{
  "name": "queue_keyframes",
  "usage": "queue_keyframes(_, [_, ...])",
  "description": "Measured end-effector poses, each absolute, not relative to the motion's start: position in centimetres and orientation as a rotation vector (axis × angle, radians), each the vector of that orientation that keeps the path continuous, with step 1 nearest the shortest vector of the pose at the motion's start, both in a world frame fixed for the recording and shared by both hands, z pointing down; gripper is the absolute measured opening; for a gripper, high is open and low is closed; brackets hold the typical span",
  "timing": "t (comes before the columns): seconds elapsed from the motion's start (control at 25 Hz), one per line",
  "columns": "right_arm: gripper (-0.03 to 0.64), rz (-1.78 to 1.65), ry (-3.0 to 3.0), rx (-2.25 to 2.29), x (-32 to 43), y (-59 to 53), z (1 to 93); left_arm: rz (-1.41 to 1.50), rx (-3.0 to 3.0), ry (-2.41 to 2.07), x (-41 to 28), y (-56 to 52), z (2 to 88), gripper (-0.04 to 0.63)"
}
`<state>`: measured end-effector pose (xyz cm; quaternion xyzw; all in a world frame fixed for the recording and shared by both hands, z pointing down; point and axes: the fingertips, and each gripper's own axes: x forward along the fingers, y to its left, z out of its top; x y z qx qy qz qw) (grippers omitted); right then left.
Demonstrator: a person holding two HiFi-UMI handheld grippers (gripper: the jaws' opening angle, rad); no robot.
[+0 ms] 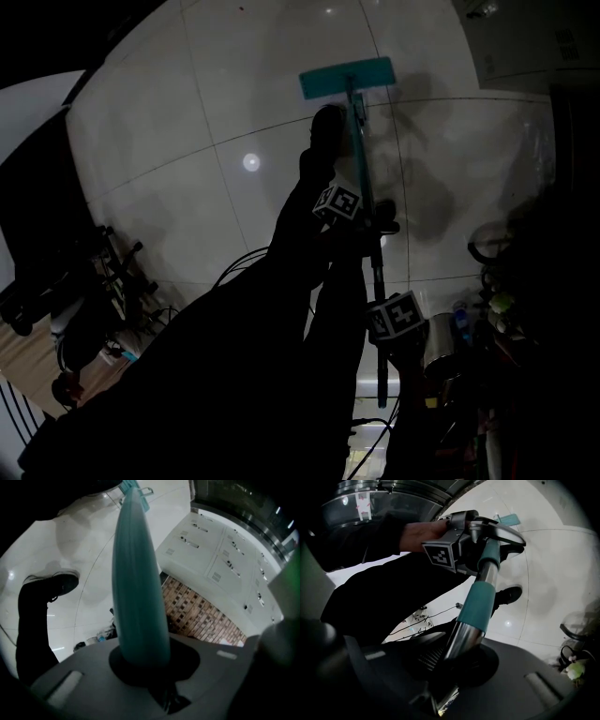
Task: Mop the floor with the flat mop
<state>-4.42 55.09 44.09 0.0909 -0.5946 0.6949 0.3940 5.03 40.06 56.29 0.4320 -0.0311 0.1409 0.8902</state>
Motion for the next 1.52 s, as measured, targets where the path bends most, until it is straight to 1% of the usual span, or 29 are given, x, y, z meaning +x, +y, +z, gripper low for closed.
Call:
queue_keyframes(0.48, [0.077,1.784,-1.513,0.233,-6.0,42.7,43.9,0.258,0.916,-0.085,3.6,27.3,56.3,0.043])
queue_keyframes(0.72, [0.077,1.809,-1.519,0.260,-7.5,32.7,43.8,0.268,0.923,-0.078,2.4,17.4,56.0,0.041])
queue_keyframes(1.2, [0.077,1.741,-1.558,0.299,-9.3,13.2,47.6,0.244,1.000,-0.103,0.1,-3.7,57.8,0.043])
queue_keyframes(1.36, [0.077,1.711,-1.573,0.313,-9.7,9.0,49.0,0.245,1.035,-0.102,-0.4,-8.2,58.7,0.044])
queue_keyframes(1.52, [0.077,1.705,-1.587,0.324,-9.8,7.5,49.6,0.228,1.058,-0.117,-0.5,-10.1,58.9,0.046])
